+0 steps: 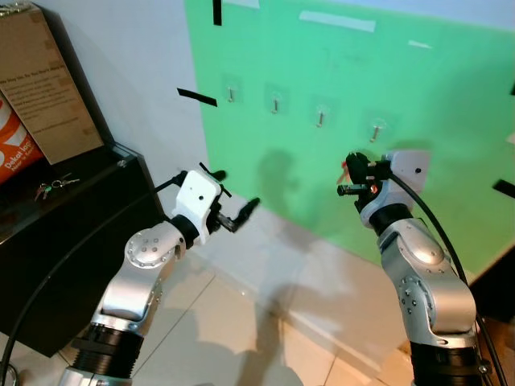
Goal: Hang keys on a hook
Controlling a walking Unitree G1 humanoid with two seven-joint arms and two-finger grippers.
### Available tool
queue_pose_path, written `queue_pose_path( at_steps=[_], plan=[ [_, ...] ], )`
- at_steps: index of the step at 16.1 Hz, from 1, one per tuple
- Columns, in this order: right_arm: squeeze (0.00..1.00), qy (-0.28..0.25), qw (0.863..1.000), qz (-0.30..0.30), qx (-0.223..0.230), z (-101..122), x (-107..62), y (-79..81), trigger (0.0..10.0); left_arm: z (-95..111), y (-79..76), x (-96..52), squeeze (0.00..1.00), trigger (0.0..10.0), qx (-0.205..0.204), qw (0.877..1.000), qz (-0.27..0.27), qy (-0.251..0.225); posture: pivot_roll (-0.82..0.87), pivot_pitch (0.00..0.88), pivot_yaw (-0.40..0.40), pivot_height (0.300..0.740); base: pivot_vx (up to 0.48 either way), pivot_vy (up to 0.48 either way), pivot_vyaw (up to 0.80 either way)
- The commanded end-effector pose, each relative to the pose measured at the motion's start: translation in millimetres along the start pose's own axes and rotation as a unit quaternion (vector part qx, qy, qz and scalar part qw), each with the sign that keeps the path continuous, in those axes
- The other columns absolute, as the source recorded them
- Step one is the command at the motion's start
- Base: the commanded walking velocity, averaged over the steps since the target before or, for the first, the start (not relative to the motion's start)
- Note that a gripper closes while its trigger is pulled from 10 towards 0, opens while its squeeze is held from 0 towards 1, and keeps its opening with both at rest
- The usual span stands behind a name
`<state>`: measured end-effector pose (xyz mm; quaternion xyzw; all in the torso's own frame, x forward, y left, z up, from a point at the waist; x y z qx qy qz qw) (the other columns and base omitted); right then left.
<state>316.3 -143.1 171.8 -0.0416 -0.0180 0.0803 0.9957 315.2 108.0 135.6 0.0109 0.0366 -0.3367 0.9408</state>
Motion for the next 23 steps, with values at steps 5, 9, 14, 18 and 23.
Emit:
queue_pose_path(
  at_steps=[5, 9, 14, 18, 23],
  plan=[
    [0.00, -0.032, 0.999, -0.030, 0.025, 26.2, 6.0, -13.7, 10.0, 4.1, -18.6, -4.9, 0.00, 10.0, -0.011, 0.995, -0.095, 0.014, -0.09, 0.000, 0.041, 0.740, 0.000, 0.000, 0.00],
    [0.00, -0.032, 0.999, -0.026, 0.030, 29.7, 7.8, -13.3, 10.0, 4.0, -19.3, -7.0, 0.00, 10.0, -0.013, 0.995, -0.102, 0.017, -0.09, 0.000, 0.034, 0.740, 0.000, 0.000, 0.00],
    [0.00, -0.032, 0.998, -0.028, 0.037, 33.7, 13.0, -14.3, 10.0, 3.9, -19.9, -9.1, 0.00, 10.0, -0.017, 0.994, -0.103, 0.020, -0.08, 0.000, 0.024, 0.740, 0.000, 0.000, 0.00],
    [0.00, -0.033, 0.998, -0.042, 0.043, 36.2, 13.9, -20.5, 10.0, 4.5, -20.7, -8.4, 0.00, 10.0, -0.017, 0.994, -0.105, 0.021, -0.08, 0.000, 0.027, 0.740, 0.000, 0.000, 0.00],
    [0.00, -0.006, 0.998, -0.049, 0.047, 28.0, 15.6, -23.0, 10.0, 6.4, -22.5, -7.5, 0.00, 10.0, -0.017, 0.993, -0.112, 0.017, -0.08, 0.000, 0.029, 0.740, 0.000, 0.000, 0.00]
  ],
)
Point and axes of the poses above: a point about 5 cm out from each wrist's last joint towards the gripper, its own x axis pointing out of the wrist towards the gripper, its own z axis along the axis of the wrist's last joint, y = z × x, the point moved 3 cm from there along x, pointing out of the wrist towards the gripper, and after that the axes turned 11 degrees about -x, right-handed, at the moved point
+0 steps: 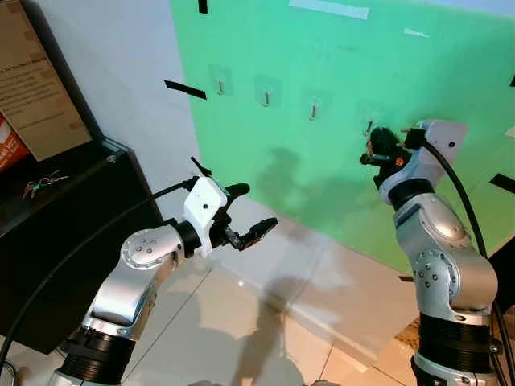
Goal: Hang keys on a hook
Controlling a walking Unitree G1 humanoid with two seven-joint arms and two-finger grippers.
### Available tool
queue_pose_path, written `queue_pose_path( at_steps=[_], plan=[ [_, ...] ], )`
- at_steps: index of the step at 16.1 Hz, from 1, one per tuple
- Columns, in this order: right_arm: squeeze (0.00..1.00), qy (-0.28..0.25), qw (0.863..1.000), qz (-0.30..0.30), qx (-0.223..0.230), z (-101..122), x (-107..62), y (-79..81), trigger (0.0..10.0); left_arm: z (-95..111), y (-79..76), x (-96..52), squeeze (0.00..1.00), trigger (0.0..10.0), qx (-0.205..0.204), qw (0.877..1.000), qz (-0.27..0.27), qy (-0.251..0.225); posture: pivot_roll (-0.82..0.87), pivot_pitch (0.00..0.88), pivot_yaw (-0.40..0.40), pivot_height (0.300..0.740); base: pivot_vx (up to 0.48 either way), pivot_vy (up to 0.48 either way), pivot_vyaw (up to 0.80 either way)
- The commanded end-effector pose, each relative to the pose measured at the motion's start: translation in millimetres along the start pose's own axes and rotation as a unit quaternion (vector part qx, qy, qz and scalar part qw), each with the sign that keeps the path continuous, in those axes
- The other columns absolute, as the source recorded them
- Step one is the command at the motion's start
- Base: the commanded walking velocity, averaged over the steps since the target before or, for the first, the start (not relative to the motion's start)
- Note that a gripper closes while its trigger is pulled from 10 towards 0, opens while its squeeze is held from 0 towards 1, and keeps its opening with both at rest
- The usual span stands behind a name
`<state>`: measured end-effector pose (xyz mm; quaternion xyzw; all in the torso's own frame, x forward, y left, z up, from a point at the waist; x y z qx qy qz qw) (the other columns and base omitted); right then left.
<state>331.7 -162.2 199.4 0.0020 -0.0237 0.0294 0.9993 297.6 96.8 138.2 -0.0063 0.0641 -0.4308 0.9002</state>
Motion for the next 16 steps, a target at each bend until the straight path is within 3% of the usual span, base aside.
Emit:
queue_pose_path(
  at_steps=[1, 13, 16],
  plan=[
    [0.00, 0.004, 1.000, 0.003, 0.004, 1.9, 3.1, 1.3, 10.0, 4.4, -3.1, 0.0, 0.00, 10.0, 0.004, 1.000, -0.009, -0.003, -0.08, 0.000, 0.029, 0.740, 0.000, 0.000, 0.00],
    [0.00, 0.026, 1.000, 0.003, 0.003, -2.2, 5.8, -2.6, 10.0, 4.6, -3.4, 3.6, 0.00, 10.0, 0.002, 1.000, -0.013, -0.004, -0.09, 0.000, 0.029, 0.740, 0.000, 0.000, 0.00],
    [0.00, 0.100, 0.995, -0.011, -0.018, -29.4, 3.0, -7.2, 10.0, 4.4, -2.1, 4.5, 0.00, 10.0, 0.004, 1.000, -0.009, -0.003, -0.09, 0.000, 0.030, 0.740, 0.000, 0.000, 0.00]
  ],
)
Point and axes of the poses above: a point about 5 cm out from each wrist's last joint towards the gripper, its own x axis pointing out of the wrist towards the gripper, its own z axis along the axis of the wrist's last joint, y = z × x, the point moved 3 cm from there along x, pointing out of the wrist towards the gripper, and after that the axes turned 11 degrees about -x, right-handed, at the moved point
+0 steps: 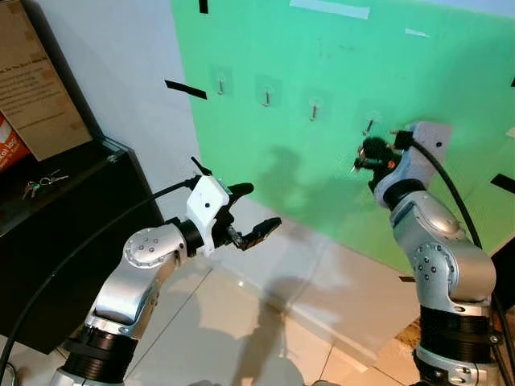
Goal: Hang keys on a hook
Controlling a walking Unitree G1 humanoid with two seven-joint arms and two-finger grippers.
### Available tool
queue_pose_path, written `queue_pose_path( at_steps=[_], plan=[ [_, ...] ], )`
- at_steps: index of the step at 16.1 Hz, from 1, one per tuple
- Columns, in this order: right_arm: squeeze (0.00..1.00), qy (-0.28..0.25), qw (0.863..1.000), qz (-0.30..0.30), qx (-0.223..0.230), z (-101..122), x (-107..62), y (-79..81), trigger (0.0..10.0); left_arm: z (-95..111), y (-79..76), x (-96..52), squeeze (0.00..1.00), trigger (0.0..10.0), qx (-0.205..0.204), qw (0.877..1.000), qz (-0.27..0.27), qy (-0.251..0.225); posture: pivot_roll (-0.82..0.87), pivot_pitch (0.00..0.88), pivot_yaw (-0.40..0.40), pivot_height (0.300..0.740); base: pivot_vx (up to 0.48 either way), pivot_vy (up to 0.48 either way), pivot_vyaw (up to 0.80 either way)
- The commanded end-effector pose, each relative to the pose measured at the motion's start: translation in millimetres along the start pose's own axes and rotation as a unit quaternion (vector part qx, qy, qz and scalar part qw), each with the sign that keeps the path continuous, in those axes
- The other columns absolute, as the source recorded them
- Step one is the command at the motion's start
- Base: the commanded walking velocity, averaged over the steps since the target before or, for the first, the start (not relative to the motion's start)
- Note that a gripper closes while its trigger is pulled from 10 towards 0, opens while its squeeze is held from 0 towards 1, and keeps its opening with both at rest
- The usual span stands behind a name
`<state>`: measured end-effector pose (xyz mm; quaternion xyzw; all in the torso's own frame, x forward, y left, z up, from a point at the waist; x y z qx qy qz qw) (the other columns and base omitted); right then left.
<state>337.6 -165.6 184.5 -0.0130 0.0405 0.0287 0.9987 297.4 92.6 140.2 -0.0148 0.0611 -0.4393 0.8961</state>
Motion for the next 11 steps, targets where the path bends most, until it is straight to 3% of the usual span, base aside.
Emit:
queue_pose_path(
  at_steps=[1, 5, 6, 7, 11],
  plan=[
    [0.00, 0.040, 0.999, -0.009, -0.005, -16.4, -0.5, -2.8, 10.0, 2.1, 0.9, 1.5, 0.00, 10.0, 0.010, 1.000, 0.001, 0.004, -0.09, 0.000, 0.030, 0.740, 0.000, 0.000, 0.00],
    [0.00, 0.046, 0.999, 0.004, 0.005, -21.6, -3.7, -3.3, 10.0, 1.9, 1.3, 2.0, 0.00, 10.0, 0.011, 1.000, 0.002, 0.006, -0.09, 0.000, 0.032, 0.740, 0.000, 0.000, 0.00],
    [0.00, 0.025, 0.999, 0.028, 0.017, -15.4, -5.3, -1.3, 10.0, 1.8, 1.2, 2.2, 0.00, 10.0, 0.012, 1.000, 0.001, 0.006, -0.09, 0.000, 0.035, 0.740, 0.000, 0.000, 0.00],
    [0.00, -0.023, 0.995, 0.090, 0.032, 1.3, -11.5, 3.4, 10.0, 1.8, 1.0, 2.5, 0.00, 10.0, 0.012, 1.000, -0.001, 0.007, -0.10, 0.000, 0.037, 0.740, 0.000, 0.000, 0.00],
    [0.00, -0.081, 0.984, 0.153, 0.038, 25.4, -22.3, 2.3, 10.0, 0.3, 0.6, 1.6, 0.00, 10.0, 0.009, 1.000, -0.009, 0.014, -0.10, 0.000, 0.040, 0.740, 0.000, 0.000, 0.00]
  ],
)
Point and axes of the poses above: a point about 5 cm out from each wrist's last joint towards the gripper, its own x axis pointing out of the wrist towards the gripper, its own z axis along the axis of the wrist's last joint, y = z × x, the point moved 3 cm from there along x, pointing out of the wrist towards the gripper, and after that the axes turned 11 degrees about -x, right-handed, at the moved point
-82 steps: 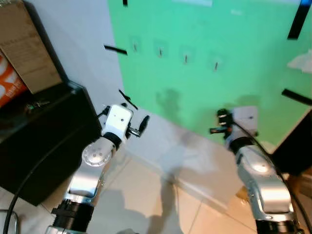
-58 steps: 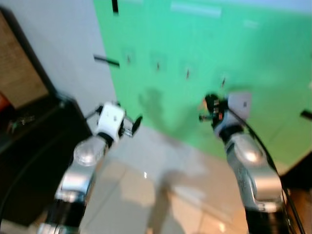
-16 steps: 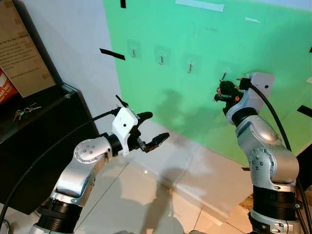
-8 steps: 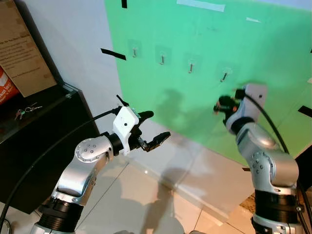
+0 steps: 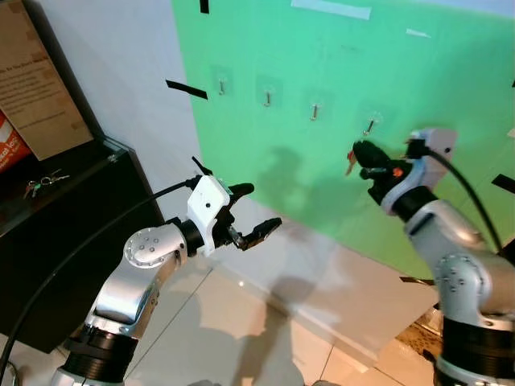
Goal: Hang keys on a hook
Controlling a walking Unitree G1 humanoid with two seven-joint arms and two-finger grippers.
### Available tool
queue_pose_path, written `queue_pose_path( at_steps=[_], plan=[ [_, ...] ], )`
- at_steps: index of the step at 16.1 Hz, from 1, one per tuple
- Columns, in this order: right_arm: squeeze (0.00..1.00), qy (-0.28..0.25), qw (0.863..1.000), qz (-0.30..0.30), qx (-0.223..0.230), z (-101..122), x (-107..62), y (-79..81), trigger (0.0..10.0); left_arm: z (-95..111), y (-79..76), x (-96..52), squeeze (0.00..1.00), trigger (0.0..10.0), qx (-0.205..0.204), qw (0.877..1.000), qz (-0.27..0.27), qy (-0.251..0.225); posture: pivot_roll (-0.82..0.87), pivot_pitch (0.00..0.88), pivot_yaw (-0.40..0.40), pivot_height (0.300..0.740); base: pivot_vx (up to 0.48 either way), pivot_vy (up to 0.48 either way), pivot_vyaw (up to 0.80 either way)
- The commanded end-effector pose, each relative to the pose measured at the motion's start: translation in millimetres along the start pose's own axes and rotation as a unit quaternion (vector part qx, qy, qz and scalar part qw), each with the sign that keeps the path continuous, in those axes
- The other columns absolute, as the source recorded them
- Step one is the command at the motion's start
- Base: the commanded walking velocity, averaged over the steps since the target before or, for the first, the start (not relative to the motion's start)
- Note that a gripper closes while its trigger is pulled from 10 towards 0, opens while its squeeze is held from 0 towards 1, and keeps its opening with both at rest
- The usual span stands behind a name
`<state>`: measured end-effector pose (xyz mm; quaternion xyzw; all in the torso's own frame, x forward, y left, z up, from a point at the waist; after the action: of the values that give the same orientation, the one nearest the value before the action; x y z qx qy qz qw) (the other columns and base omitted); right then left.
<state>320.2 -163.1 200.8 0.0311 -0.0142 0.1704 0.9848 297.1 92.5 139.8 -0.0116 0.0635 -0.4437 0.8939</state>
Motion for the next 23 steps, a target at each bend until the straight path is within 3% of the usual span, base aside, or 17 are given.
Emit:
queue_pose_path(
  at_steps=[1, 4, 8, 10, 20, 23],
  plan=[
    [0.00, -0.031, 0.999, 0.019, -0.002, 14.4, -3.8, 0.8, 10.0, 0.3, 1.0, 1.1, 0.00, 10.0, 0.007, 1.000, -0.005, 0.012, -0.10, 0.000, 0.040, 0.740, 0.000, 0.000, 0.00],
    [0.00, -0.046, 0.998, 0.040, -0.006, 21.5, -7.4, 0.4, 10.0, -0.9, 0.1, 0.5, 0.00, 10.0, 0.006, 1.000, -0.009, 0.015, -0.10, 0.000, 0.039, 0.740, 0.000, 0.000, 0.00],
    [0.00, -0.037, 0.999, -0.036, -0.014, 20.6, -0.7, -19.5, 10.0, -1.5, -1.5, 0.0, 0.00, 10.0, 0.006, 1.000, -0.013, 0.017, -0.10, 0.000, 0.040, 0.740, 0.000, 0.000, 0.00],
    [0.00, -0.033, 0.998, -0.048, -0.017, 20.4, 0.9, -22.0, 10.0, -1.9, -2.1, -0.6, 0.00, 10.0, 0.007, 1.000, -0.015, 0.017, -0.10, 0.000, 0.039, 0.740, 0.000, 0.000, 0.00],
    [0.00, -0.011, 0.999, -0.020, -0.031, 13.0, -0.3, -13.8, 10.0, -0.5, -6.0, -1.0, 0.00, 10.0, 0.009, 1.000, -0.022, 0.008, -0.10, 0.000, 0.034, 0.740, 0.000, 0.000, 0.00],
    [0.00, -0.004, 0.999, -0.006, -0.036, 10.6, -3.1, -11.5, 10.0, 6.3, -8.5, 0.3, 0.00, 10.0, 0.004, 0.999, -0.028, -0.018, -0.10, 0.000, 0.032, 0.740, 0.000, 0.000, 0.00]
  ],
)
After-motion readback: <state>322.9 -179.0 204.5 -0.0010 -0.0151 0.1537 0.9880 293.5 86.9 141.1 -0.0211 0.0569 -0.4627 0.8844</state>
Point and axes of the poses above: a point about 5 cm out from each wrist's last joint towards the gripper, its own x axis pointing out of the wrist towards the gripper, its own z axis along the axis of the wrist's last joint, y = z × x, the point moved 3 cm from there along x, pointing out of the wrist towards the gripper, and after that the axes turned 11 degrees about -x, right-handed, at the moved point
